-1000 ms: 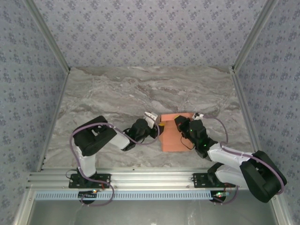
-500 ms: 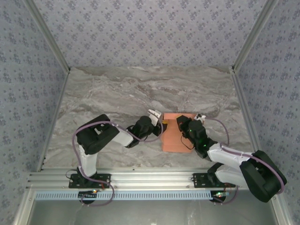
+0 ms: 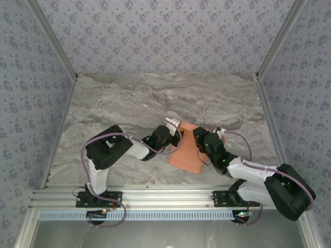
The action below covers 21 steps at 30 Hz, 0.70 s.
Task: Fold the paper box
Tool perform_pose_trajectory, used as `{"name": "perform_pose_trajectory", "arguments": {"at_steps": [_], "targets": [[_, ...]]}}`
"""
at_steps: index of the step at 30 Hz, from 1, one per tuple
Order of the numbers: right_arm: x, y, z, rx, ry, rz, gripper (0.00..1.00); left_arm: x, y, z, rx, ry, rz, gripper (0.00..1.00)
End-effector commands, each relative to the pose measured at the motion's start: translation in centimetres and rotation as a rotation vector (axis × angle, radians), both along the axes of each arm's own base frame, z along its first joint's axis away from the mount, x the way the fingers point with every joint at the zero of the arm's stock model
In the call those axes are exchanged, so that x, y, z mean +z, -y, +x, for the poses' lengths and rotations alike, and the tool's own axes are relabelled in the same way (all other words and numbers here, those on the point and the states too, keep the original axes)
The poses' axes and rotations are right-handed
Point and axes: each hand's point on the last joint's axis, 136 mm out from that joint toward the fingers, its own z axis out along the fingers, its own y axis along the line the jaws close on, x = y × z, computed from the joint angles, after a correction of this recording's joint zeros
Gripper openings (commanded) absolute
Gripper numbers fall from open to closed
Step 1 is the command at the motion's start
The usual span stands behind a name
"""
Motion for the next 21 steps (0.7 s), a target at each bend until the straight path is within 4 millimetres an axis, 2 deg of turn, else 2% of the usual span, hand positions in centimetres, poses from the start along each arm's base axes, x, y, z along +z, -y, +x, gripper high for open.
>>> {"name": "perform_pose_trajectory", "arguments": {"at_steps": [1,4,7,10,14,18,21], "targets": [[-2.8,0.9,-1.2,0.000,-0.091,-0.068,0.42,1.1,-0.9,2.0,0.085,0.051,0.002,0.16],[-2.1,0.8,-1.9,0.040,-0.093,-0.080,0.56,1.2,-1.4,2.0,0.091,0.078,0.030,0.13],[-0.6,1.0,-2.7,0.079,-0.087,-0.108,0.63,1.2,-1.9,2.0,0.074,0.100,0.055,0.11],[1.1,1.3,-3.7,0.119,-0.073,-0.134,0.66,1.0,-2.7,2.3,0.060,0.096,0.047,0.10],[2.5,1.4,-5.1,0.175,-0.070,-0.138,0.67,0.8,-4.2,2.9,0.051,0.082,0.024,0.09],[3.8,1.1,-6.2,0.245,-0.059,-0.165,0.68,0.9,-4.5,2.9,0.011,0.088,0.026,0.09],[6.8,1.0,-6.1,0.303,0.011,-0.255,0.68,0.8,-4.2,2.7,-0.023,0.100,0.044,0.09]]}}
